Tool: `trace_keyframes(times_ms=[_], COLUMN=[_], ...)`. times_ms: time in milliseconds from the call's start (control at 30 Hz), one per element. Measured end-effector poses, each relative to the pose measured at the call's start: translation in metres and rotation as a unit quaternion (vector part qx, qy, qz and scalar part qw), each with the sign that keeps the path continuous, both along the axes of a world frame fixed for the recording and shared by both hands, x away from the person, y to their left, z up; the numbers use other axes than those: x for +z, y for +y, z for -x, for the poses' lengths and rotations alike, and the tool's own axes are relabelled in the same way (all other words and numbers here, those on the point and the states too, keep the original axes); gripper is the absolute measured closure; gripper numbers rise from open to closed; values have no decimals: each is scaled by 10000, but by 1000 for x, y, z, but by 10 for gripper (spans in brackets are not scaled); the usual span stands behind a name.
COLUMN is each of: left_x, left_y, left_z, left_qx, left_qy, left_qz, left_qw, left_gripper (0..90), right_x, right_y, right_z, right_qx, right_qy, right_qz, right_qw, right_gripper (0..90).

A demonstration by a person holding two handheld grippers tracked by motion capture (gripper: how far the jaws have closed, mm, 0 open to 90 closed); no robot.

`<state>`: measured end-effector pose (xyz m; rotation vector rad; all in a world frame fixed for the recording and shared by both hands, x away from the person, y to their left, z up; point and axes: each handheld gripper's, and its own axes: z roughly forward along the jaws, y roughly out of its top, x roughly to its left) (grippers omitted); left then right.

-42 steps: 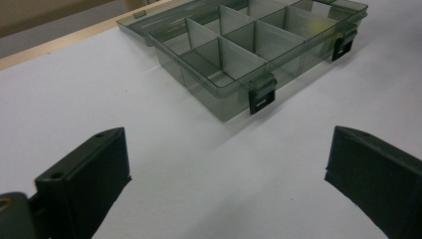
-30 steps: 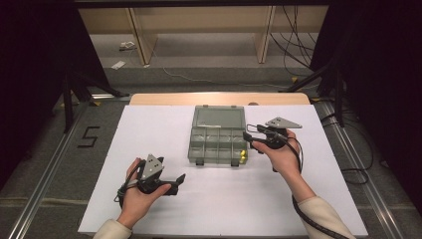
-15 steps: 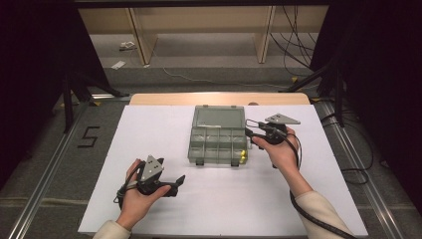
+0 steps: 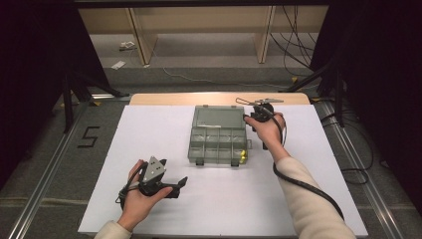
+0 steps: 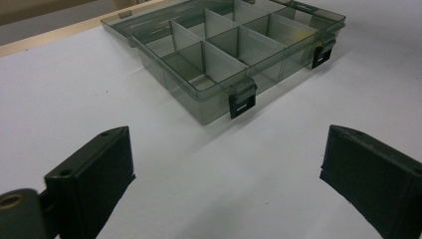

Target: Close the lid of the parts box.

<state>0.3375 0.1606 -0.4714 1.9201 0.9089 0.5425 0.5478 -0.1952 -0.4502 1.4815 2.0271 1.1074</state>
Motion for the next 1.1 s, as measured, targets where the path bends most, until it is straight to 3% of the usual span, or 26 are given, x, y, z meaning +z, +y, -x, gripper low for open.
trace_keyframes(times_ms=[200,367,567,867,1000,1100], left_x=[-2,-2,-3,-4,-4,-2], left_y=[-3,-4,-5,-7,-10,-10], left_z=[0,0,0,0,-1,-5], left_qx=[-65,-97,-117,-136,-204,-212], left_qy=[21,31,35,48,-35,-60], left_qz=[-30,-50,-57,-100,-316,-332], left_qw=[10000,9999,9999,9998,9993,9992], left_gripper=[57,57,57,57,57,60], right_x=[-10,-17,-23,-20,-18,-17], right_y=[5,9,13,20,25,28], right_z=[-22,-31,-35,-38,-38,-39], right_qx=[-102,-204,-350,-627,-793,-952], right_qy=[289,528,706,974,1037,1060], right_qz=[246,254,261,176,192,305], right_qw=[9992,9981,9966,9931,9912,9893], right_gripper=[677,703,738,796,828,858])
